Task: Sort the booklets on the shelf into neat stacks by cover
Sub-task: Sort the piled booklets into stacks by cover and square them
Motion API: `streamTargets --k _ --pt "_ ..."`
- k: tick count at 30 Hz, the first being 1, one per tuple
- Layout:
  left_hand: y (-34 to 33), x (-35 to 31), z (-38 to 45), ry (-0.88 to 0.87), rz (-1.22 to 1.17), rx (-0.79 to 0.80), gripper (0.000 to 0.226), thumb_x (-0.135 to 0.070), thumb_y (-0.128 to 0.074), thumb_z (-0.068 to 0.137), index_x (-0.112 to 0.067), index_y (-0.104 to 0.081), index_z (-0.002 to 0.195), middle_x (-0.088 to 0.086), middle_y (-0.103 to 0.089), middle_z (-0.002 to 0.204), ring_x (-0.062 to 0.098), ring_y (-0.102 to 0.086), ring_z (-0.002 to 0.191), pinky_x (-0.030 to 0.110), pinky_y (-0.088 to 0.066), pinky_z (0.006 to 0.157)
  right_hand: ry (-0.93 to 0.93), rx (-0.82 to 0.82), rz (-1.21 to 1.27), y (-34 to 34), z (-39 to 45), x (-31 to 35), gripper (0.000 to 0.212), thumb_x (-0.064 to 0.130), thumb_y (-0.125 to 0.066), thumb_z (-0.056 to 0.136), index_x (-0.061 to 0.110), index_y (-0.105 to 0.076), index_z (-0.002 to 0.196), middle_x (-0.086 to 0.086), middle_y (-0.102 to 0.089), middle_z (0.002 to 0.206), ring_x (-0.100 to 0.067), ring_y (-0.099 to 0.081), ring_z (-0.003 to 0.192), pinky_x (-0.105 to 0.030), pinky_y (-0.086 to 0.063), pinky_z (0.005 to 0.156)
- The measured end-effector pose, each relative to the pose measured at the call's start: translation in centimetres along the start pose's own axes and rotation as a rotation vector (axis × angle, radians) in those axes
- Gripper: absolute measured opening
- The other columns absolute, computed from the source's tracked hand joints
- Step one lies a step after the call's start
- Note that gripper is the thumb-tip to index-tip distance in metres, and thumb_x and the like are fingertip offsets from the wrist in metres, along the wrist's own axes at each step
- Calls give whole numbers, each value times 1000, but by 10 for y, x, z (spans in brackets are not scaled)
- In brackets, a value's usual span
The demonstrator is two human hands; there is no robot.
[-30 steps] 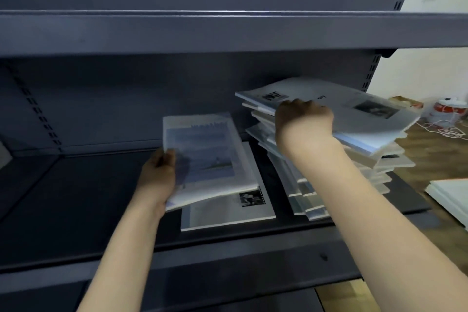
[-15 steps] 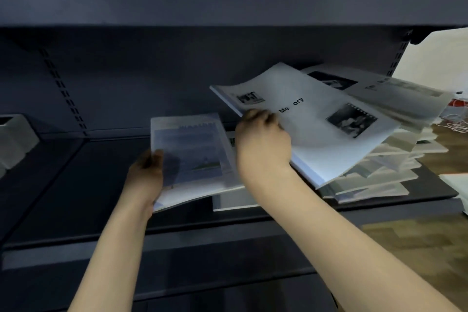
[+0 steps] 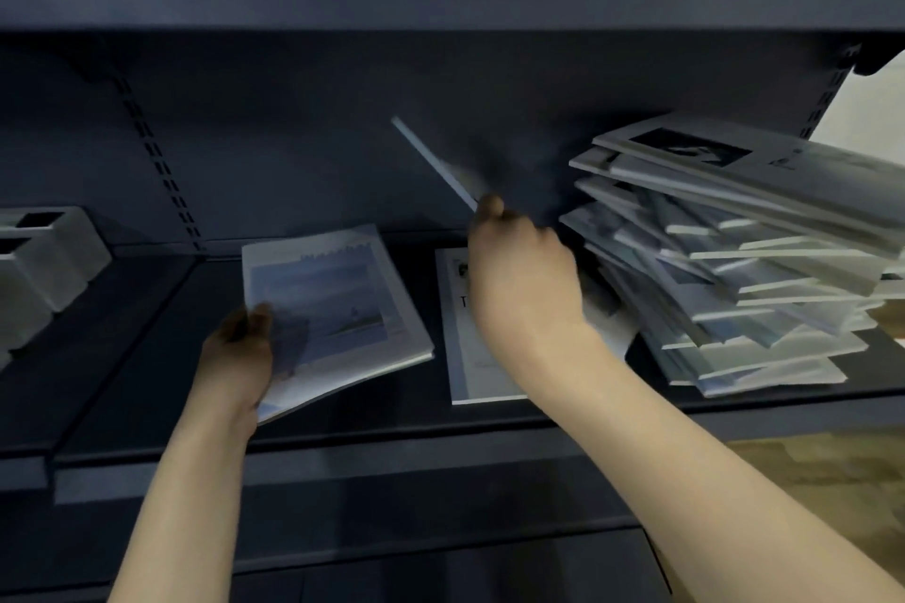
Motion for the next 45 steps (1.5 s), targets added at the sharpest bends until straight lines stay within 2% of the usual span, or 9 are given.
streamTargets --k 6,12,16,20,28,37,40,42,45 --pt "10 10 8 47 49 -38 40 -26 -39 100 -6 -47 133 13 -49 134 33 -45 121 28 -31 73 -57 189 -3 -47 5 2 28 3 -38 97 3 -37 125 -14 -58 116 -28 -58 105 -29 -38 67" --pt "0 14 18 47 52 -18 38 -27 -40 100 -6 -50 130 15 -50 133 26 -50 104 23 -33 67 -146 92 -122 -24 31 -24 30 -2 -40 95 0 -40 124 -16 -58 117 -30 -58 107 -28 -34 64" --pt "-10 19 25 35 60 47 27 -28 -39 100 -14 -56 114 17 -55 124 25 -54 94 27 -36 74 -192 362 -99 -78 20 -19 31 0 -43 94 1 -48 125 -12 -54 125 -26 -55 114 -29 -47 75" --pt "-17 29 31 38 77 117 36 -31 -37 100 -13 -51 129 -1 -51 119 23 -51 112 28 -35 90 -160 575 -78 -137 0 -7 31 3 -46 94 3 -53 124 -13 -55 125 -25 -56 114 -30 -49 84" --pt "-21 31 31 80 133 116 41 -39 -37 98 -15 -50 129 5 -54 128 27 -53 113 45 -42 100 -113 431 -80 -145 17 -4 26 14 -45 96 6 -60 116 -15 -57 120 -28 -52 114 -32 -50 76" --pt "-18 27 26 33 89 71 17 -30 -40 99 -22 -55 98 6 -59 109 18 -53 93 32 -42 87 -64 411 73 -157 23 6 19 17 -48 94 8 -63 102 -9 -64 105 -26 -62 99 -32 -50 73" --pt "-16 25 25 28 59 45 18 -29 -41 99 -22 -54 109 -2 -57 104 11 -51 88 25 -41 80 -59 423 67 -162 27 10 19 14 -47 95 7 -62 106 -10 -63 108 -26 -61 102 -31 -50 75" --pt "-14 26 27 15 76 31 32 -29 -41 99 -15 -53 125 -3 -51 111 12 -47 100 24 -33 85 -68 428 50 -166 28 10 20 10 -46 95 6 -61 107 -10 -63 109 -26 -61 102 -31 -51 75" --pt "-11 32 33 18 77 31 35 -30 -41 99 -11 -54 126 -2 -51 111 12 -45 102 26 -32 86 -67 440 18 -172 27 11 21 7 -45 95 5 -62 107 -11 -62 110 -26 -62 101 -32 -52 73"
Point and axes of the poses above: each hand's wrist, its own z-axis towards the middle knuckle, its own y-axis out of the back of the hand, x = y × z, the point moved 9 cm from there along z, towards the middle knuckle
